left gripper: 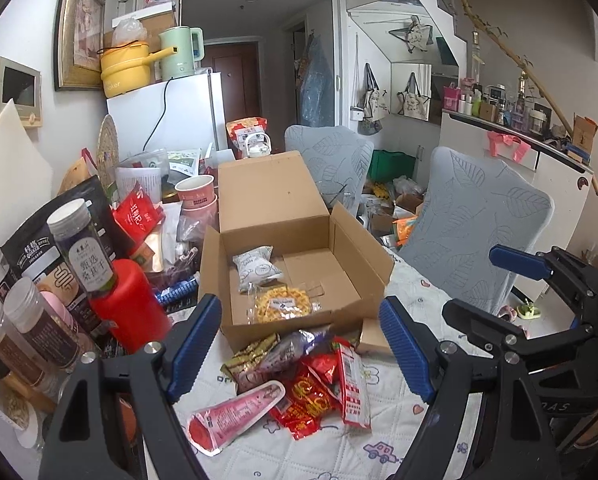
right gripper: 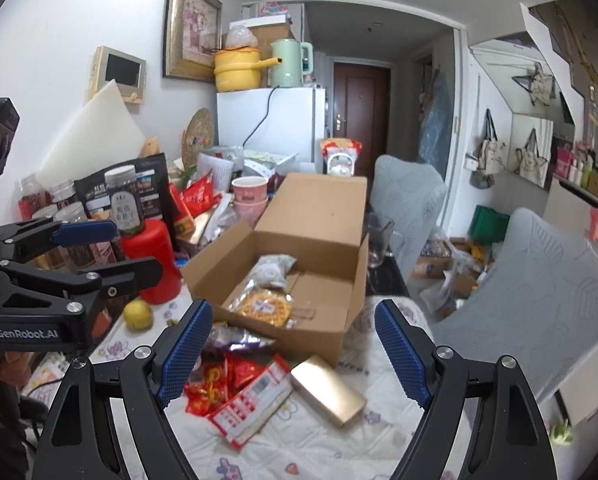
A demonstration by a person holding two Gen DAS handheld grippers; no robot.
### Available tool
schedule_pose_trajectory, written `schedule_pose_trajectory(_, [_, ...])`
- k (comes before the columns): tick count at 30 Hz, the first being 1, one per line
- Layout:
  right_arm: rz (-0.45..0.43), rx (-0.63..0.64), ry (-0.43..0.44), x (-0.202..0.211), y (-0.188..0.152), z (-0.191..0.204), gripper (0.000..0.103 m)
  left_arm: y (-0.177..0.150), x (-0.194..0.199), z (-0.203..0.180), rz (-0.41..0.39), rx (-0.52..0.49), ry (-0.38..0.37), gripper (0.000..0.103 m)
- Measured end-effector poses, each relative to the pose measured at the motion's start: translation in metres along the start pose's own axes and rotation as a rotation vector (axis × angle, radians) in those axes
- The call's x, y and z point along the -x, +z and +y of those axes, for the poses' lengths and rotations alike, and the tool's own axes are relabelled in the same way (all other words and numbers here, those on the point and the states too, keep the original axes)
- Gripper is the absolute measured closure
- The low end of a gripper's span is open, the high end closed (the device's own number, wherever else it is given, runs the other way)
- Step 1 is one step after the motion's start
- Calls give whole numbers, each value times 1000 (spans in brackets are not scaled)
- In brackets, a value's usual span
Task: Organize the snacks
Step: 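Withdraw both tools from the box back toward the remaining snacks, then grasp the pink tube snack with the left tool while the right tool grasps a red stick snack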
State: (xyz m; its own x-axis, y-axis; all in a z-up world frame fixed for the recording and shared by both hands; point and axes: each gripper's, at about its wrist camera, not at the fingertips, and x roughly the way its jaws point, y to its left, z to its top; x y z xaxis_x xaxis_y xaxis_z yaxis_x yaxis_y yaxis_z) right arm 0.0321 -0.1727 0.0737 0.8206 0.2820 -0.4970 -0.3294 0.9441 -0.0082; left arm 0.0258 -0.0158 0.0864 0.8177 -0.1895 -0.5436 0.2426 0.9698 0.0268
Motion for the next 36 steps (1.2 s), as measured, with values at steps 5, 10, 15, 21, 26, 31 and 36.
schedule_pose_trajectory(5, [42,-14,24,-3,-18,5,19,-20,-2,3,34,28,-52,21])
schedule_pose_trajectory(10, [94,-33,59,-12,-39,13,19,-40,-6,7,69,50,-51,21])
schedule_pose_trajectory(15, [134,-37,91,-25,-61,23,19,-58,-10,11,109,59,-67,21])
schedule_pose_trajectory(21, [175,-47,146,-40,-82,32,19,-78,-18,21,144,67,-76,21])
schedule_pose_trajectory(26, [214,-64,167,-56,-95,39,19,-97,-34,33,200,70,-89,21])
schedule_pose_trajectory(31, [247,-78,166,-73,-106,44,19,-113,-52,51,261,90,-85,21])
schedule_pose_trajectory(36, [270,-101,157,-92,-111,43,19,-123,-71,73,297,131,-88,21])
